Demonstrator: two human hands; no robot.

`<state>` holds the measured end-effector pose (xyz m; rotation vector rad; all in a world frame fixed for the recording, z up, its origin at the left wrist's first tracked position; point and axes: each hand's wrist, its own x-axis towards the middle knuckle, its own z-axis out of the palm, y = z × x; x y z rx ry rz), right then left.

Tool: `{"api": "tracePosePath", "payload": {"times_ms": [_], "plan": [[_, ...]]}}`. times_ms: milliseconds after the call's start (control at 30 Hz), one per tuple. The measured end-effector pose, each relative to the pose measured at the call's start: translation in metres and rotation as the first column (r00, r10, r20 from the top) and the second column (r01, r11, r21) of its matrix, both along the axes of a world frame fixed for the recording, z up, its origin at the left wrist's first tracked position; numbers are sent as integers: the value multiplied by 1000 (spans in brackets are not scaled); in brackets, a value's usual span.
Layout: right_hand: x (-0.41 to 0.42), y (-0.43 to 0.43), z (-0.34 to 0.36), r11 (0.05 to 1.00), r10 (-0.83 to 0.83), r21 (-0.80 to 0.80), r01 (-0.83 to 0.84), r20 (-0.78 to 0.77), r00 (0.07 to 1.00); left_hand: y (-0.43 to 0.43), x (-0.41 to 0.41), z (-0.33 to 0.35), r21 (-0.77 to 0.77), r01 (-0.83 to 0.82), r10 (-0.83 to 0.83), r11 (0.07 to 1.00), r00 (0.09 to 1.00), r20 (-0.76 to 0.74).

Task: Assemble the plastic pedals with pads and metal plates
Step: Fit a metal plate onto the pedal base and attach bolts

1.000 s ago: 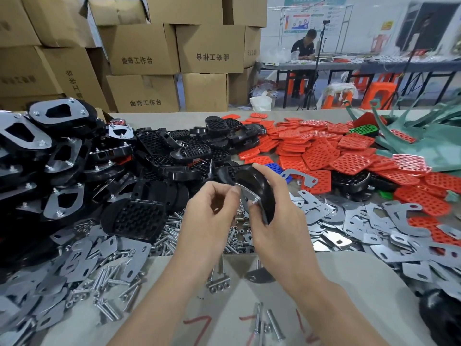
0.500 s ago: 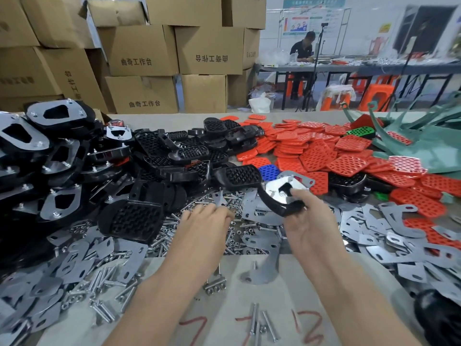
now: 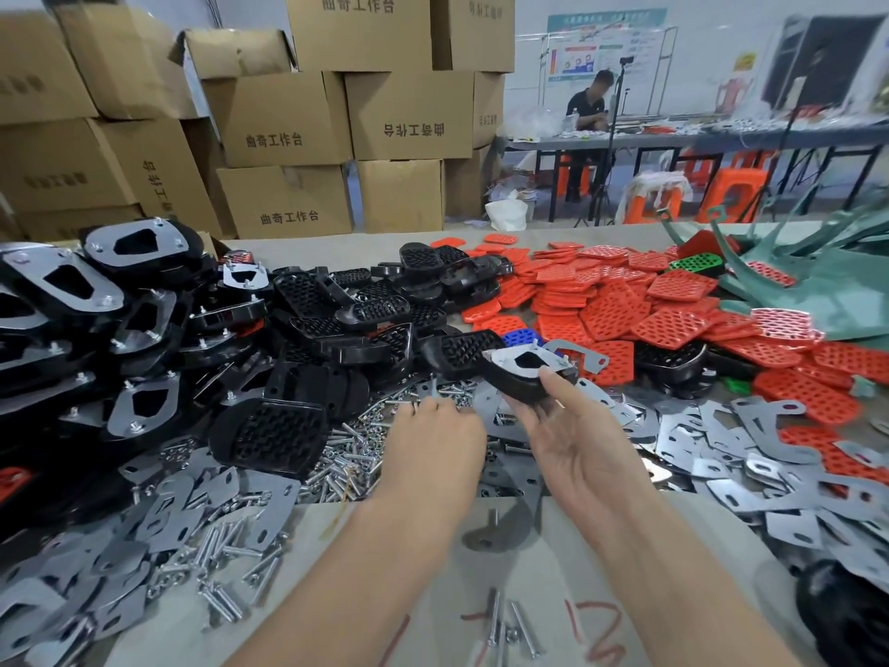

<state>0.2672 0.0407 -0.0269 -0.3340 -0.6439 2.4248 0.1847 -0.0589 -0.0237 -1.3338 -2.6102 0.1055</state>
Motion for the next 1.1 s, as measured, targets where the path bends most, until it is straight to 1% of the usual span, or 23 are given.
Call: {"api": "tracePosePath", "payload": {"times_ms": [67, 133, 300, 500, 567, 600, 633, 667, 733, 767, 800, 833, 900, 967, 1033, 1100], "plan": [[1, 2, 0, 1000, 4, -19, -4, -18, 1000, 1, 0, 2, 1, -13, 13, 1000, 1000, 20], [1, 3, -2, 1000, 7, -7, -7, 5, 1000, -1, -2, 3, 8, -27, 26, 1000, 998, 49], [-3, -2, -5, 994, -8, 109, 2, 58, 998, -4, 2, 5, 4, -8, 8, 1000, 998, 59], [-8, -4, -10, 983, -49, 182, 33, 80, 996, -5, 1, -2, 45, -2, 0, 999, 999, 49], [-8, -4, -11, 981, -49, 194, 30, 93, 994, -6, 1, -5, 88, 28, -31, 996, 999, 31], [-8, -4, -12, 980, -47, 197, 27, 98, 994, -8, 1, -6, 127, 43, -47, 991, 998, 32], [-8, -3, -13, 979, -45, 202, 24, 101, 994, -9, 1, -7, 199, 54, -65, 979, 997, 50], [-8, -3, -13, 978, -44, 209, 21, 103, 994, -12, 0, -8, 305, 51, -83, 951, 992, 94], [-10, -4, -16, 973, -46, 228, 20, 110, 993, -18, -3, -10, 517, -53, -108, 855, 955, 276], [-10, -4, -17, 970, -52, 244, 23, 114, 992, -20, -4, -12, 585, -127, -138, 801, 912, 387], [-11, -4, -19, 965, -60, 262, 27, 118, 991, -22, -6, -14, 643, -187, -181, 743, 868, 462], [-12, -4, -20, 958, -69, 283, 32, 122, 990, -23, -7, -15, 693, -227, -224, 684, 840, 495], [-13, -4, -20, 945, -89, 323, 41, 137, 986, -27, -11, -15, 777, -262, -299, 572, 816, 495], [-14, -5, -20, 929, -107, 369, 39, 165, 980, -29, -13, -14, 832, -237, -350, 501, 824, 446], [-14, -7, -19, 908, -113, 419, 24, 189, 975, -30, -13, -15, 859, -178, -366, 480, 849, 381], [-13, -9, -19, 894, -105, 448, 9, 189, 976, -28, -12, -18, 861, -121, -363, 494, 871, 330]]}}
